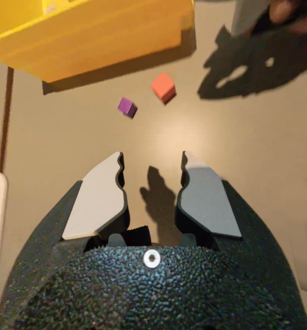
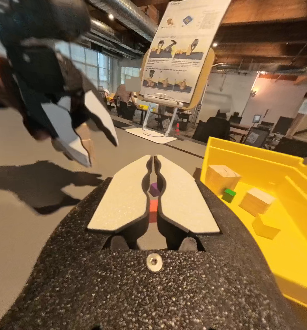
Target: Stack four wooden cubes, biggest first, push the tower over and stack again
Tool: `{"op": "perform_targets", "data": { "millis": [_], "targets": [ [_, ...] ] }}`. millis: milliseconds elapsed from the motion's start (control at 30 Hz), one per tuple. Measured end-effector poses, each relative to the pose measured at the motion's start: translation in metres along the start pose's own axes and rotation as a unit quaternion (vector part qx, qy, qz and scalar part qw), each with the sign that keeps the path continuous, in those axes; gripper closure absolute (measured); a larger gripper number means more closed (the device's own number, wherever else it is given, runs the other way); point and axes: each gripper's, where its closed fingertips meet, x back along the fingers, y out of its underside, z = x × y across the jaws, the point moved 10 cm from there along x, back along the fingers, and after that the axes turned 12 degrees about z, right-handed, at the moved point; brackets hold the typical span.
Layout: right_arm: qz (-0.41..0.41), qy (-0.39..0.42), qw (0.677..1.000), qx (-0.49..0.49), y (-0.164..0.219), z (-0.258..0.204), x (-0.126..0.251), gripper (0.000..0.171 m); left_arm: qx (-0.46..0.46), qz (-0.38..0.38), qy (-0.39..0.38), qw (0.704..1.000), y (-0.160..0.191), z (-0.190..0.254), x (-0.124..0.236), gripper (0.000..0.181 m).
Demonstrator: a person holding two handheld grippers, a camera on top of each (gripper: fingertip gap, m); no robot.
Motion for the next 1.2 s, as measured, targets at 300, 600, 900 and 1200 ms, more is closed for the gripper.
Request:
{"op": "perform_targets", "data": {
  "millis": [300, 600, 900, 1200],
  "targets": [
    [-0.011, 0.042, 0.999, 0.009, 0.000, 0.010, 0.002, 0.169, 0.185, 0.072, -0.094, 0.976, -0.016, 0.035, -0.101, 0.119],
    [-0.041, 0.047, 0.998, 0.026, 0.007, 0.011, -0.002, 0.169, 0.235, 0.080, -0.131, 0.960, -0.022, 0.038, -0.127, 0.151],
    [-0.042, 0.032, 0.998, 0.017, 0.008, 0.010, -0.003, 0.169, 0.152, 0.230, -0.028, 0.961, 0.016, 0.037, -0.039, 0.152],
    [-0.039, -0.030, 0.998, 0.036, 0.009, -0.007, -0.013, 0.169, 0.025, 0.246, -0.048, 0.968, 0.088, -0.012, 0.137, 0.153]
  ]
}}
